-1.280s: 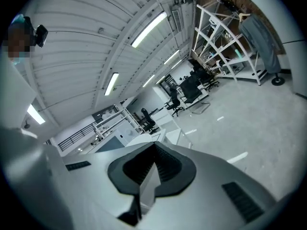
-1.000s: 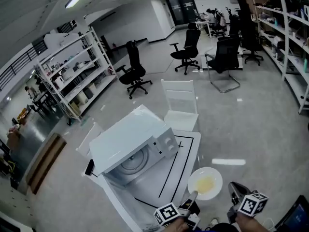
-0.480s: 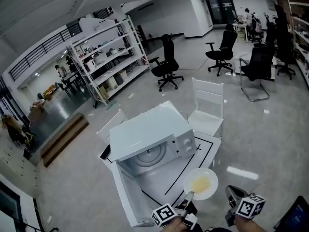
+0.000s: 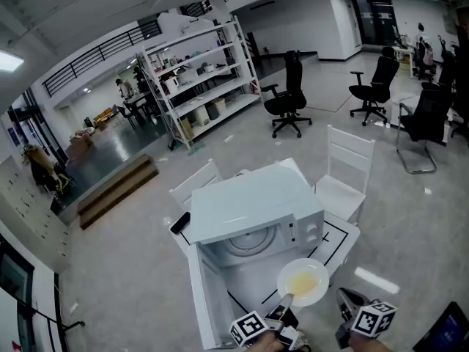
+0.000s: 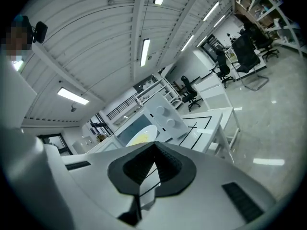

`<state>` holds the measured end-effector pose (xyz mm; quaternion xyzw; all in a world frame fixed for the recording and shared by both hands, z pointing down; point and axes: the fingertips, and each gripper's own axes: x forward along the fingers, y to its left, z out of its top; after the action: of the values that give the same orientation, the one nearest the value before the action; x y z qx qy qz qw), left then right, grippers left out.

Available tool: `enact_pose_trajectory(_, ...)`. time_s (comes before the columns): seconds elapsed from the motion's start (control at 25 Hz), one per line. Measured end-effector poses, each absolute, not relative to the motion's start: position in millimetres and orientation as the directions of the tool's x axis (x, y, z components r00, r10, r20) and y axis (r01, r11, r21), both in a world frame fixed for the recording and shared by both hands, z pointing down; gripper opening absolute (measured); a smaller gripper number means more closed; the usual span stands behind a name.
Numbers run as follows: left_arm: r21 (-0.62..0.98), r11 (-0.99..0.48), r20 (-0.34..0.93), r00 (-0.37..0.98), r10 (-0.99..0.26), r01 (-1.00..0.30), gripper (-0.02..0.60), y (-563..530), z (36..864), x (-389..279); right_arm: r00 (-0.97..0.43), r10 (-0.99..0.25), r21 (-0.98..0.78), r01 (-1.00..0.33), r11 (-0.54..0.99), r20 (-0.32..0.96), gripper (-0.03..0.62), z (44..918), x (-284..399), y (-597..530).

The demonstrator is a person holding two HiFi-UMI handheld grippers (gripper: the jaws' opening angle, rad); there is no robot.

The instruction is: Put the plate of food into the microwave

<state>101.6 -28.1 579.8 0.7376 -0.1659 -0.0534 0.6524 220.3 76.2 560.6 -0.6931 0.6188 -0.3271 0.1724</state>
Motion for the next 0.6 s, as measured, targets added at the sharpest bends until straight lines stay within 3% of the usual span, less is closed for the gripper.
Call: enact_pose_trajectory(0.6,0.985,-0.039,0.129,0.858,-0.497,-0.171,0.017,-93.5,589.4,96.1,-0.172,-0.947,-0.635,-0.771,-0.044,0.273,0.000,569.0,222.2,-28.8)
